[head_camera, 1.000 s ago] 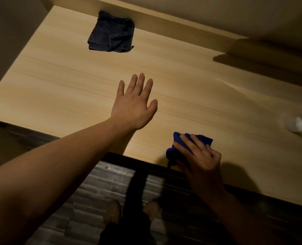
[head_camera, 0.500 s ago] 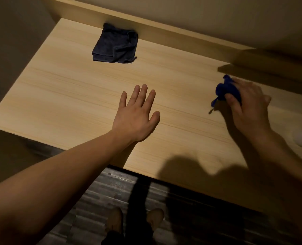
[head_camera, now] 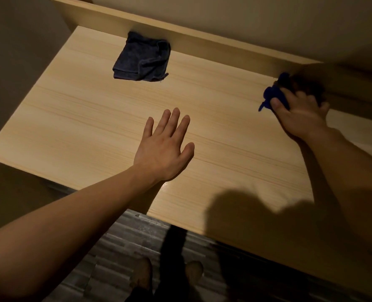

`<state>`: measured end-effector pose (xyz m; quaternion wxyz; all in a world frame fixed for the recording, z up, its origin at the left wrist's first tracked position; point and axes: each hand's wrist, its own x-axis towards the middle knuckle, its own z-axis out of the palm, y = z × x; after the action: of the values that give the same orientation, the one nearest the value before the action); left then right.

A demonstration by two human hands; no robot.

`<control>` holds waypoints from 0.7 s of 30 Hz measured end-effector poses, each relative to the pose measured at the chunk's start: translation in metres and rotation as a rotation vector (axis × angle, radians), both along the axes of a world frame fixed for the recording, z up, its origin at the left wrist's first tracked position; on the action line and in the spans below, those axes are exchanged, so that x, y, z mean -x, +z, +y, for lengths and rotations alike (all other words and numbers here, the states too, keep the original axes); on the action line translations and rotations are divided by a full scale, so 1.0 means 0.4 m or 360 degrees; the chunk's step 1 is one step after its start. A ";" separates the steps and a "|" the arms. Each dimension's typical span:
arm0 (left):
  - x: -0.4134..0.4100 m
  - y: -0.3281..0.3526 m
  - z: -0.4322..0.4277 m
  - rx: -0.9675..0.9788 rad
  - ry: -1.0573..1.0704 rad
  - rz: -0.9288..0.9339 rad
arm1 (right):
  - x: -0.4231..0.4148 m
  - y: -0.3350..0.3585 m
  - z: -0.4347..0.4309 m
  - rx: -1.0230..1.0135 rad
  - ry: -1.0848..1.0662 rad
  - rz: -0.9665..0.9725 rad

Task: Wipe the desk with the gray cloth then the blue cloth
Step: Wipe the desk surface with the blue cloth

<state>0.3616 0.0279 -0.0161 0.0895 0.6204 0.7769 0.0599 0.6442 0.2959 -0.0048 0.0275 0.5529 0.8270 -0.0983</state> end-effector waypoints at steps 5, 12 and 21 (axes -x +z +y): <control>-0.002 0.006 0.001 0.0022 0.0001 -0.0003 | -0.005 0.003 -0.045 -0.0012 0.0020 0.0032; -0.004 0.012 -0.001 0.0039 -0.0007 -0.0001 | -0.042 -0.007 -0.177 -0.0053 0.0081 0.0086; 0.000 0.011 0.000 0.0040 -0.0011 -0.0001 | -0.104 -0.004 -0.416 -0.0028 0.0105 0.0087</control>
<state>0.3617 0.0278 -0.0116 0.0979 0.6220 0.7753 0.0501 0.6858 0.1293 -0.0066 0.0032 0.5227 0.8460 -0.1053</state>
